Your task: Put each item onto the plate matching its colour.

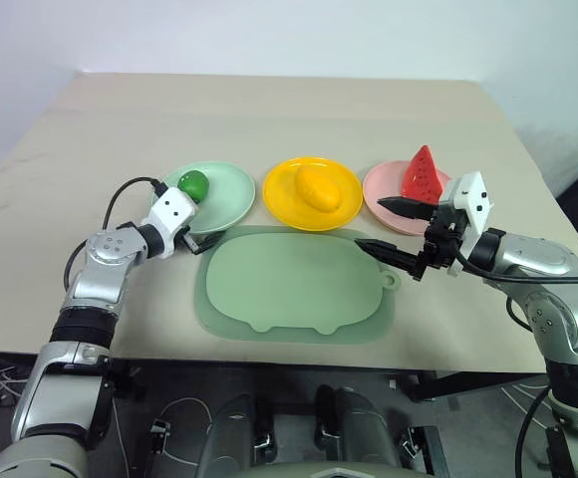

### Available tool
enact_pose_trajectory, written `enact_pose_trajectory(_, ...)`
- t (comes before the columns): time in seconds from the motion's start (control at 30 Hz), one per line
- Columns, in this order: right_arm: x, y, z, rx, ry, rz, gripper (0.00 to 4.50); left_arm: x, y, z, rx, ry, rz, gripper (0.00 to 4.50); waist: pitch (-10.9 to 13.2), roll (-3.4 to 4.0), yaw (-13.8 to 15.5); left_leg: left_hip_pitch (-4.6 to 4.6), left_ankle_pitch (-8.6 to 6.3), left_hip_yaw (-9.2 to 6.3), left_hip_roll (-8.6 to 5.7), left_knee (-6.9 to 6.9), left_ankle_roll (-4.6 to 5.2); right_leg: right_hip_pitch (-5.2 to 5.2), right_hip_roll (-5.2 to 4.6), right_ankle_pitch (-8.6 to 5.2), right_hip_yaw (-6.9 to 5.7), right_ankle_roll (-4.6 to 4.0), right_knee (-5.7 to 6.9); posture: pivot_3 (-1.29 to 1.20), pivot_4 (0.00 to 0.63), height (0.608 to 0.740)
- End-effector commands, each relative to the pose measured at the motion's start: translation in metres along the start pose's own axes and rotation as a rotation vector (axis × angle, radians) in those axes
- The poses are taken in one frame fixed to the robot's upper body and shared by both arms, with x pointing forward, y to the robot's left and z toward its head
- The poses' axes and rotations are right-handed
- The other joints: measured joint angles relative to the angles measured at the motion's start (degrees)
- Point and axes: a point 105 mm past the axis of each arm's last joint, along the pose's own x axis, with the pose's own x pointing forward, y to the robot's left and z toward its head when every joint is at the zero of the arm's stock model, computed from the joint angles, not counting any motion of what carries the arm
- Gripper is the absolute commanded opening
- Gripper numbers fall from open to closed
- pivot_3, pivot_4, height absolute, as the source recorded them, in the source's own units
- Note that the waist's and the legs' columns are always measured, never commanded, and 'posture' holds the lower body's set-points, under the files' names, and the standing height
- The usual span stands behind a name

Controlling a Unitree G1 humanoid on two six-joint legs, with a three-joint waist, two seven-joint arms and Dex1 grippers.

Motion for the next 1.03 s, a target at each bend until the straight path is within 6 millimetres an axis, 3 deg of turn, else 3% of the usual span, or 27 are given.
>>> enact_pose_trajectory(0.03,-0.001,0.004,0.011,-0.039,-0.034,0.012,4.5,-0.007,0.006,0.023,-0.017,-0.09,-0.008,4.49,0.0,0.0,-0.1,0.0,-0.01,0.0,0.0,0.02,0.02,0.0,0.0,0.0,0.0,0.0,0.0,0.0,0.15,0.696)
enact_pose_trajectory(0.17,-0.003,0.005,0.011,-0.036,-0.036,0.014,4.5,-0.029,-0.002,0.028,-0.059,-0.11,-0.088,4.49,0.0,0.0,-0.5,0.01,-0.04,0.01,0.03,0.01,0.07,-0.02,0.02,0.0,0.0,0.01,0.04,0.0,0.15,0.696)
enact_pose_trajectory(0.57,-0.003,0.008,0.013,-0.013,-0.058,0.029,4.5,-0.09,0.005,0.031,-0.07,-0.073,-0.063,4.49,0.0,0.0,-0.2,0.03,-0.05,0.0,0.04,0.09,0.06,-0.02,-0.02,-0.14,0.01,-0.04,0.13,0.0,0.15,0.696)
enact_pose_trajectory(0.67,-0.003,0.011,0.012,0.012,-0.07,0.043,4.5,-0.103,0.002,0.034,-0.107,-0.139,-0.043,4.49,0.0,0.0,-0.2,0.04,-0.04,0.0,0.05,0.06,0.06,-0.04,-0.01,-0.14,0.01,-0.05,0.14,0.0,0.15,0.696)
enact_pose_trajectory(1.03,-0.013,0.019,0.006,0.056,-0.041,0.071,4.5,-0.108,-0.039,0.02,-0.208,-0.168,-0.141,4.49,0.0,0.0,-0.1,0.03,-0.06,-0.01,0.05,0.0,0.06,0.0,0.0,-0.15,0.01,-0.05,-0.05,0.0,0.15,0.696)
